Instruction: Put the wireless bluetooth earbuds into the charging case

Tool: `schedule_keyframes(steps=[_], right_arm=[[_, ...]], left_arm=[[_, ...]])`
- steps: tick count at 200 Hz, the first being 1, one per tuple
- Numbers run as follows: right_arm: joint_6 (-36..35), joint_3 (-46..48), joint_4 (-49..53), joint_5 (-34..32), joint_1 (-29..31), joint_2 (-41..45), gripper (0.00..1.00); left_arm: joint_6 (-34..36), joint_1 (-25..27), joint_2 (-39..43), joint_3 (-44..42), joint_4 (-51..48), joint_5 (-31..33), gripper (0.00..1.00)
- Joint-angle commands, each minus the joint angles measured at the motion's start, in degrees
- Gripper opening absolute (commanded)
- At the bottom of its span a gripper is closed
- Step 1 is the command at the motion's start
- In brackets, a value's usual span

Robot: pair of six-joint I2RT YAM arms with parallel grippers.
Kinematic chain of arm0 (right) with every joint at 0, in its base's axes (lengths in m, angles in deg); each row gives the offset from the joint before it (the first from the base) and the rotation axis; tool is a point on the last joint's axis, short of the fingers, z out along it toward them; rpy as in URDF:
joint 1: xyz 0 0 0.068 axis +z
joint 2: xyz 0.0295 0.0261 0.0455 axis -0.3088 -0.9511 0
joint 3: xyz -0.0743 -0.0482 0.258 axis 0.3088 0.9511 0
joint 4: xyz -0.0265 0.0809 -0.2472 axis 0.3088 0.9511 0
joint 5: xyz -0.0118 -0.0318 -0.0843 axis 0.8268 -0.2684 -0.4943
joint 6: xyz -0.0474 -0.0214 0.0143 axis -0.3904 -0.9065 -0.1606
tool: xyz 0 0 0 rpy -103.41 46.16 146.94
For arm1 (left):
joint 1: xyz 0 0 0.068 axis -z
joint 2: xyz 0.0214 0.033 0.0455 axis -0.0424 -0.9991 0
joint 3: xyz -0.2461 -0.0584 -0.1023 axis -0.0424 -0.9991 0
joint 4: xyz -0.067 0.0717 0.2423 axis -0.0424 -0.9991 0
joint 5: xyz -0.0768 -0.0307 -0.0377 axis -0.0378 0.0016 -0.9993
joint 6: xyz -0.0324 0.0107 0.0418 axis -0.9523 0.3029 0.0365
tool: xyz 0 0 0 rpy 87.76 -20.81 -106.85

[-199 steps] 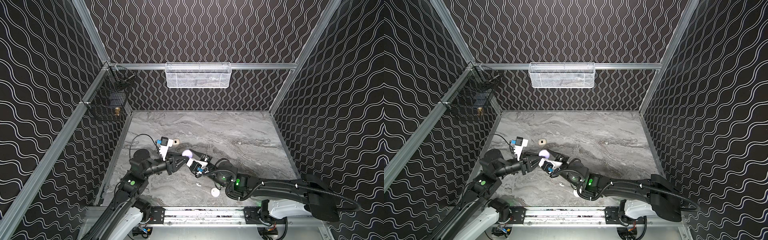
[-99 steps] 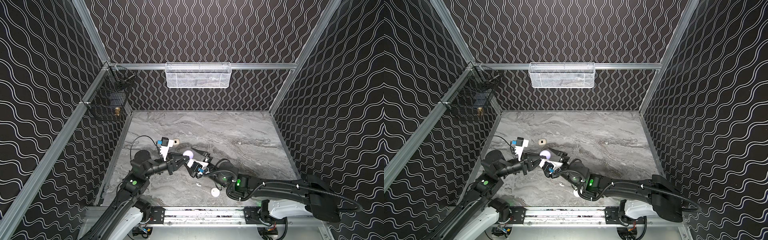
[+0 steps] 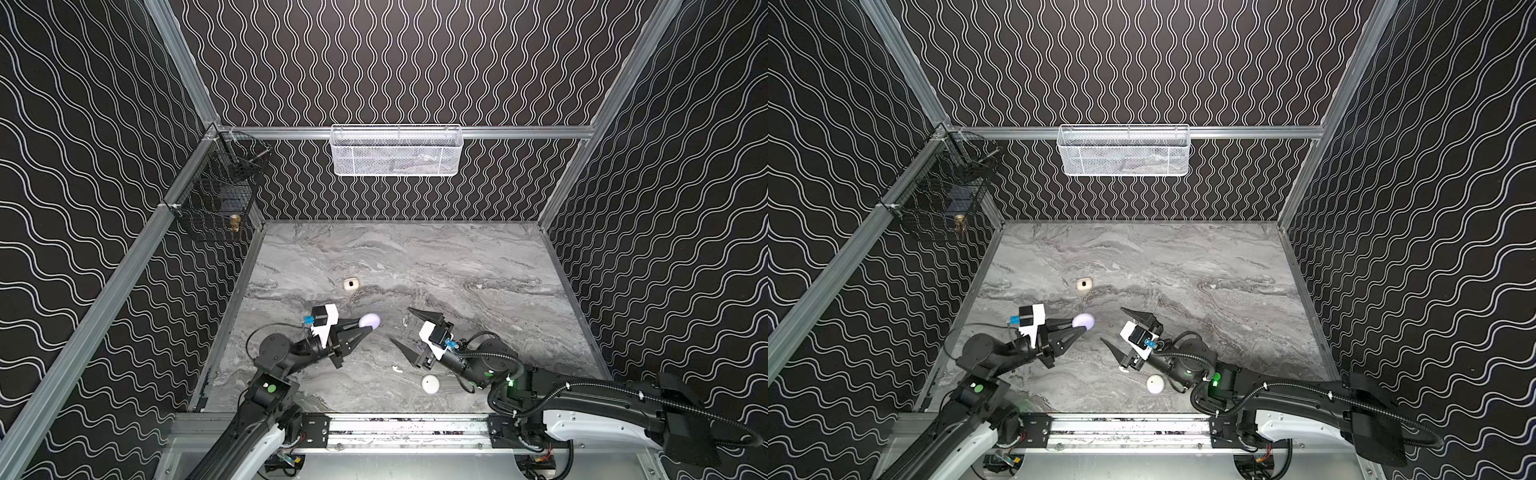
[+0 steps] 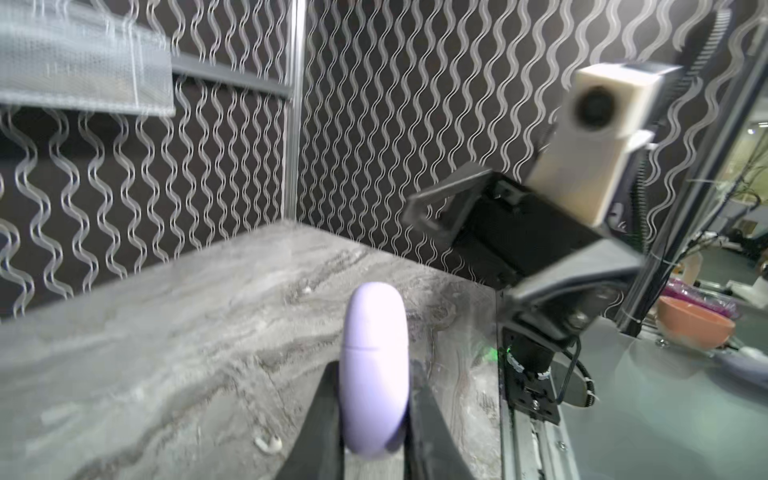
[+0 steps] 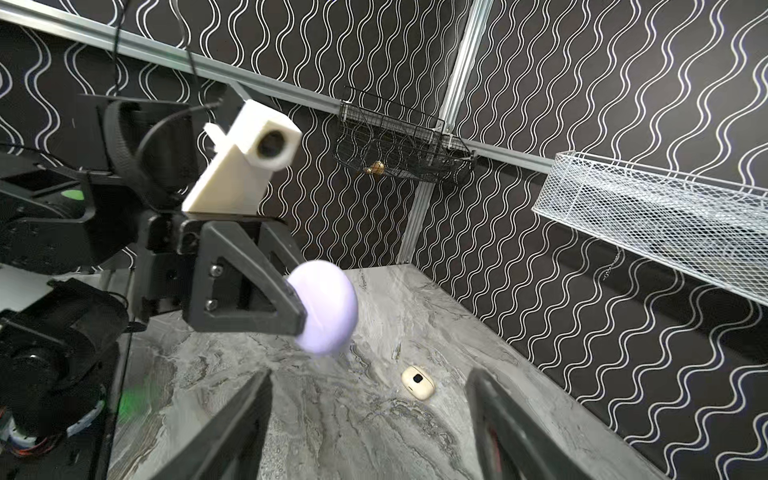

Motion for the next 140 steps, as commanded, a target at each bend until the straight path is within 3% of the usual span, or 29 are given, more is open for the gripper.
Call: schedule_keyframes(steps=[1,34,94,140], right_arm=[[2.11,-1.94,-0.82,2.03,0.00,-2.08,0.71],[2.08,-4.34,-1.64,5.41,0.05,-5.08,0.70],[0.07,-6.73,-5.53,-1.96,-0.38,-11.27,0.58],[0.31,-6.78,-7.28,-3.83,-1.82,-10.74,0.52]], left_arm=[[2.68,0.07,0.74,-0.65,3.46,-1.48,0.00],[1.71,0.03,-4.18,-0.02,6.82,-3.86,0.00],[1.14,0.06,-4.83,-0.08,8.63,-5.84,0.00],[0.39,0.07,-5.95,-0.71,11.44,-6.98,0.00]])
